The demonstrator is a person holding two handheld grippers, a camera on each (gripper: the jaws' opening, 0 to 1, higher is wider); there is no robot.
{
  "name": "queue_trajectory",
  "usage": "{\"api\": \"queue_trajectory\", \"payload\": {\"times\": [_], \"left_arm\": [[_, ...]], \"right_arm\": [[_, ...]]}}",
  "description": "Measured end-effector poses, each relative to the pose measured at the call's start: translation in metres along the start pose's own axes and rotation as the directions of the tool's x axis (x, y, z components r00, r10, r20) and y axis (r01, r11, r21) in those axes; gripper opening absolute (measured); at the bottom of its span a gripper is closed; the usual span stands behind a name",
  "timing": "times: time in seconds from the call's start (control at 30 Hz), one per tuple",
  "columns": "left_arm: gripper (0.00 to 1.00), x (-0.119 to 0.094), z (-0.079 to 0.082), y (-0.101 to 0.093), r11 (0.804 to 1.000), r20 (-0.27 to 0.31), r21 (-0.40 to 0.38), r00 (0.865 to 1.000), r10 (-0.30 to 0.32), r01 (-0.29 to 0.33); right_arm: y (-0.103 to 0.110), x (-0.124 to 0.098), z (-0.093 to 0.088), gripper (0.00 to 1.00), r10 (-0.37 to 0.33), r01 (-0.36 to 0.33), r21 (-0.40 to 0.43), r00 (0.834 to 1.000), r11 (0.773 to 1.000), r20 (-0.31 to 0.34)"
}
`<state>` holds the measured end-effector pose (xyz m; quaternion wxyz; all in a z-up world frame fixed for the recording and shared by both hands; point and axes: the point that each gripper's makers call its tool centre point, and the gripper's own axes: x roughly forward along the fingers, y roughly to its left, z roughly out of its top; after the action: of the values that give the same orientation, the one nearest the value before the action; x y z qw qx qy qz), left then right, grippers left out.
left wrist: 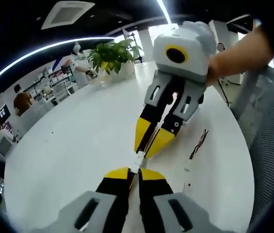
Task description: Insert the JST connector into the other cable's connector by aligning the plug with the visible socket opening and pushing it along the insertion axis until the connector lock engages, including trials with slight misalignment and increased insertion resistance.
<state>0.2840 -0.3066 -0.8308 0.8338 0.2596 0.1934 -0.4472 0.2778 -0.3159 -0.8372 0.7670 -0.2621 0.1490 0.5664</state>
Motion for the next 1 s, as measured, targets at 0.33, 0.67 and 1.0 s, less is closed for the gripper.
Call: {"api": "queue_trajectory", "payload": {"times": [0.33,0.67,1.0], "left_arm": [[0.0,0.006,-0.007,0.001,1.0,-0.023,-0.003,0.999,0.023,-0.023],[0.01,0.007,-0.008,0.003,0.999,-0.022,-0.017,0.999,0.035,-0.036],[0.01,0.007,-0.011,0.002,0.999,-0.03,-0.041,0.999,0.033,-0.034]], "right_arm": [[0.0,0.004,-0.008,0.05,-0.014,0.014,0.046,1.0,0.999,0.0],[0.0,0.005,-0.01,0.05,-0.022,0.021,0.093,1.0,0.995,0.012],[-0.001,0.006,-0.012,0.08,-0.021,0.018,0.153,1.0,0.988,0.018]]}}
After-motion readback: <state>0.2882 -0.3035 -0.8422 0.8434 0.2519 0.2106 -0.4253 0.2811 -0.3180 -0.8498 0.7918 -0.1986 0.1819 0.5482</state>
